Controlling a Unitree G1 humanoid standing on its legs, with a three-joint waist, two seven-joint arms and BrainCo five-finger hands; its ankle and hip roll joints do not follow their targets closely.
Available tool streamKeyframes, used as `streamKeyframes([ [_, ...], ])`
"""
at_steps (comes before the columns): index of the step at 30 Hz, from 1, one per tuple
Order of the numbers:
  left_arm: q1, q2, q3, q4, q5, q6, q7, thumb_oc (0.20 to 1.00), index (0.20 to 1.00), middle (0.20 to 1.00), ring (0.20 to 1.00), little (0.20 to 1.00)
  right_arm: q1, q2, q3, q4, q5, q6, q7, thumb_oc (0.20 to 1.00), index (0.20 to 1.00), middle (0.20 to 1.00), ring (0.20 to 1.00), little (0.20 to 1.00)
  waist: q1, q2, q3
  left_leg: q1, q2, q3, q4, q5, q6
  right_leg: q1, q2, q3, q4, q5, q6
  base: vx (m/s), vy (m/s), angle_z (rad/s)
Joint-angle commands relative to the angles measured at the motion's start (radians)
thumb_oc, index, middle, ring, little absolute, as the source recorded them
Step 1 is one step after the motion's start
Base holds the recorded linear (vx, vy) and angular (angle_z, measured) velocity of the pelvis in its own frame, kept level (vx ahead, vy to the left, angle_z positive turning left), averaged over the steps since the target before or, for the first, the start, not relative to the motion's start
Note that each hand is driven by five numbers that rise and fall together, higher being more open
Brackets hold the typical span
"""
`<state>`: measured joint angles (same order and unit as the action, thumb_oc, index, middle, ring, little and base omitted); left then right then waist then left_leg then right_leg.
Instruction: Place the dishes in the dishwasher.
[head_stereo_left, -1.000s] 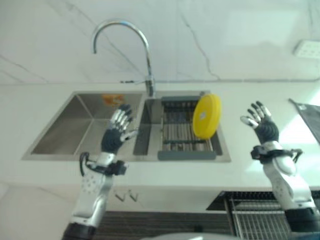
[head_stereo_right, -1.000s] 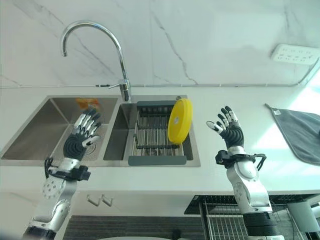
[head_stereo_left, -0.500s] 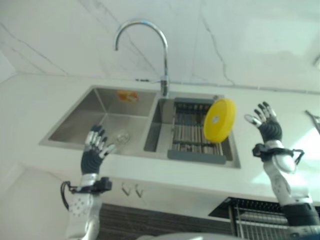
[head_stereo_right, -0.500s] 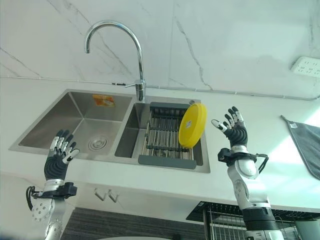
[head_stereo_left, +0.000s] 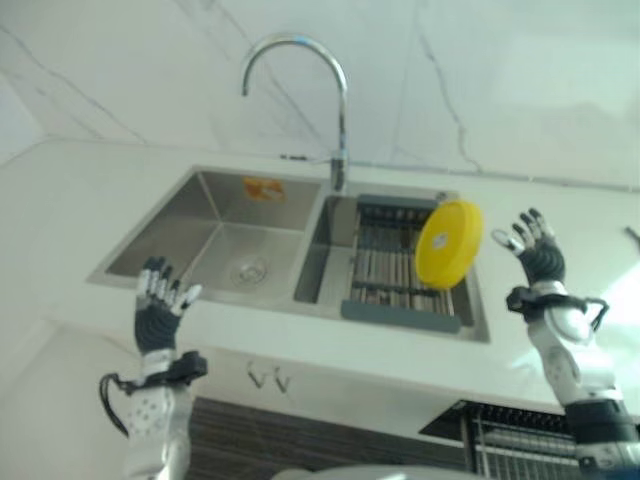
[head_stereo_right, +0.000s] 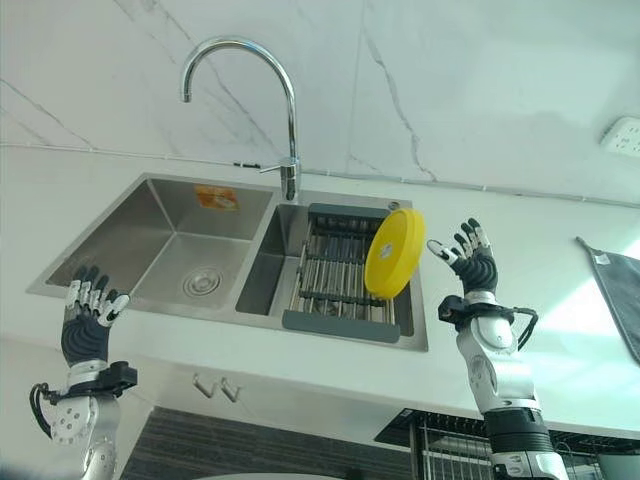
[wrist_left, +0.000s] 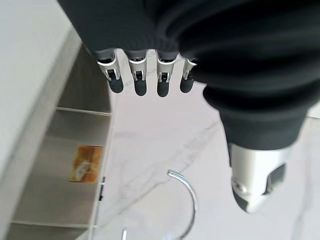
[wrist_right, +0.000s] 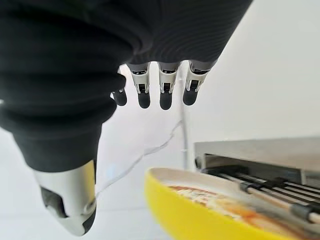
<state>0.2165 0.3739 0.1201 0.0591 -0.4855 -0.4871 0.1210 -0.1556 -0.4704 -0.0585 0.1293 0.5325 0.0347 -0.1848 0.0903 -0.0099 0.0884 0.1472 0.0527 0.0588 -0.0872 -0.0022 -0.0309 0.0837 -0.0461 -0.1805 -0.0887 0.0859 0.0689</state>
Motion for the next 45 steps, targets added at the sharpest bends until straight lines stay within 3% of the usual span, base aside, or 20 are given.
streamKeyframes([
  [1,-0.089,0.085,-0.008,-0.059,0.046,-0.091,-0.002,1.0,1.0,1.0,1.0,1.0,-0.126,-0.032,-0.013,0.027,0.033,-0.033,0.007,1.0,1.0,1.0,1.0,1.0,0.013,-0.038,-0.014,-0.007,-0.044,0.027,0.0,-0.017,0.038,0.052,-0.005,-0.022,0.001,-0.049,-0.015,0.0,-0.003,0.04],
  [8,-0.107,0.113,-0.043,-0.138,0.055,-0.087,-0.092,1.0,1.0,1.0,1.0,1.0,-0.138,-0.045,-0.003,0.061,0.036,0.006,0.024,1.0,1.0,1.0,1.0,1.0,0.011,-0.037,-0.018,-0.005,-0.043,0.027,0.0,-0.021,0.04,0.053,-0.003,-0.018,0.001,-0.048,-0.014,-0.01,0.002,0.03],
  [30,-0.134,0.142,-0.09,-0.147,0.085,-0.026,-0.093,1.0,1.0,1.0,1.0,1.0,-0.189,-0.078,0.048,0.1,0.054,0.108,0.075,1.0,1.0,1.0,1.0,1.0,0.01,-0.041,-0.016,-0.005,-0.042,0.033,0.0,-0.023,0.041,0.052,-0.002,-0.017,0.001,-0.047,-0.014,0.0,0.0,0.0],
  [45,-0.148,0.146,-0.105,-0.152,0.074,-0.018,-0.073,1.0,1.0,1.0,1.0,1.0,-0.236,-0.102,0.099,0.127,0.02,0.17,0.109,1.0,1.0,1.0,1.0,1.0,0.016,-0.046,-0.011,-0.004,-0.043,0.032,0.0,-0.022,0.042,0.053,0.001,-0.021,0.001,-0.048,-0.017,0.0,0.0,0.0],
])
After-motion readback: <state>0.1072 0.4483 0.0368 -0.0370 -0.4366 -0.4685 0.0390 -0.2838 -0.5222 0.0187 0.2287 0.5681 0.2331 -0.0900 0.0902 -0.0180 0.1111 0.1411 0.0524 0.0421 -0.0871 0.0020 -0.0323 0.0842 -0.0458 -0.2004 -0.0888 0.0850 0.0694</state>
